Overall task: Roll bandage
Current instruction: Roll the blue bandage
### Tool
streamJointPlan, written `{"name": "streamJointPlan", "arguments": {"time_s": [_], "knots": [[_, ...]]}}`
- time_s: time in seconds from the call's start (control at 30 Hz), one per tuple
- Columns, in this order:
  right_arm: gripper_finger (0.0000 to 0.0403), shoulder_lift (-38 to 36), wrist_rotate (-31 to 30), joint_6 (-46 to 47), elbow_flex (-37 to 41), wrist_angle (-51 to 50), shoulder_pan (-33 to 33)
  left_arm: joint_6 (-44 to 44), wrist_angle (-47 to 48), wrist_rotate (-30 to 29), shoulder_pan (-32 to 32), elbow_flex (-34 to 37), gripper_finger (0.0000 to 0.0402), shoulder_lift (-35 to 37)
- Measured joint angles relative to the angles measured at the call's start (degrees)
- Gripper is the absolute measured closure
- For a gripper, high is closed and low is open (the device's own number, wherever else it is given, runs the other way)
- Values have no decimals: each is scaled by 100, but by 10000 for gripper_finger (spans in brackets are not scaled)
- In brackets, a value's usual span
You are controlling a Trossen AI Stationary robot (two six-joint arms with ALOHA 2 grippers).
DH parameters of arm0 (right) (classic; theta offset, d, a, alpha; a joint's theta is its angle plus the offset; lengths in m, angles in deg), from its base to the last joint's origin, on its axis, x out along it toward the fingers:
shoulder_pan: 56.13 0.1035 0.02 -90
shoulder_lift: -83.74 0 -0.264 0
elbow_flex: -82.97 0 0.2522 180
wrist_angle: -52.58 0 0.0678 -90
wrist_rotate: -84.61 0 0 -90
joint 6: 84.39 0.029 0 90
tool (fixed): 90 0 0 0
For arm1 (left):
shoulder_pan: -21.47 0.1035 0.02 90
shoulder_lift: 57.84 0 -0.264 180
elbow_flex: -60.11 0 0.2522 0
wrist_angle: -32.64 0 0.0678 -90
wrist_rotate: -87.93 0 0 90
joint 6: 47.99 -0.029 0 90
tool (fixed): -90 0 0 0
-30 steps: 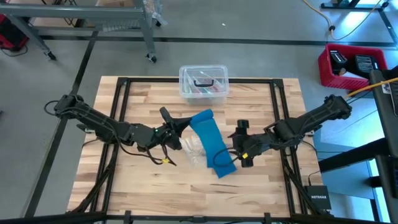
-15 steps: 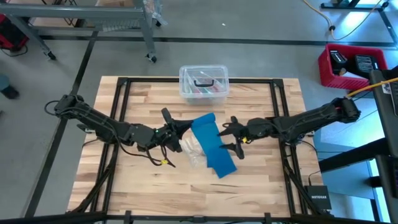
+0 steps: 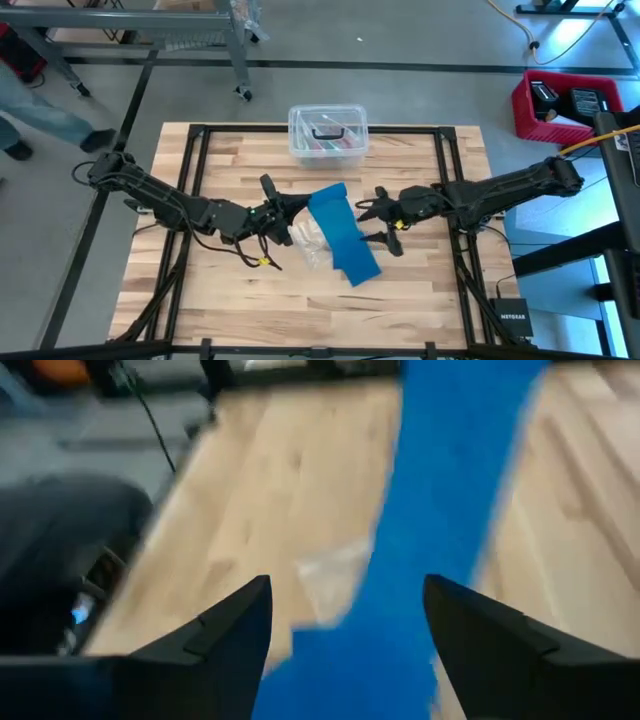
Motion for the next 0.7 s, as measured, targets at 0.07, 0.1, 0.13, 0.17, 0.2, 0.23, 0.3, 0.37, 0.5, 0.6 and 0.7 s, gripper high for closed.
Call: {"name": "streamJointPlan", "arguments": {"time_s": [0.07,0.1,0.13,0.17,0.2,0.23,0.3,0.37,0.5,0.6,0.7], "knots": [[143,-99,-526,-115,-188,-720,-6,-6,-149,0,-7,0,401,0],[143,-105,-839,-190,-188,-768,-9,-8,-235,2,-14,0,401,0],[143,-98,-1103,-270,-132,-648,-11,-5,-295,13,-14,0,401,1],[143,-89,-1217,-343,-37,-510,-12,-6,-329,59,-12,0,401,2],[143,-51,-1207,-417,86,-328,-17,-4,-377,86,-12,0,401,2],[143,35,-1135,-477,205,-10,-23,-12,-414,105,-12,0,401,2],[143,187,-925,-479,504,688,-45,-26,-428,129,-12,0,401,2],[143,267,-530,-446,718,1259,-44,-40,-398,131,-10,0,401,2],[144,332,-369,-313,808,1695,-42,-40,-371,133,12,0,401,2],[158,468,-540,-387,866,1999,-44,-28,-386,133,20,0,401,2],[187,703,-553,-613,869,2329,-45,-23,-379,138,89,0,401,2]]}}
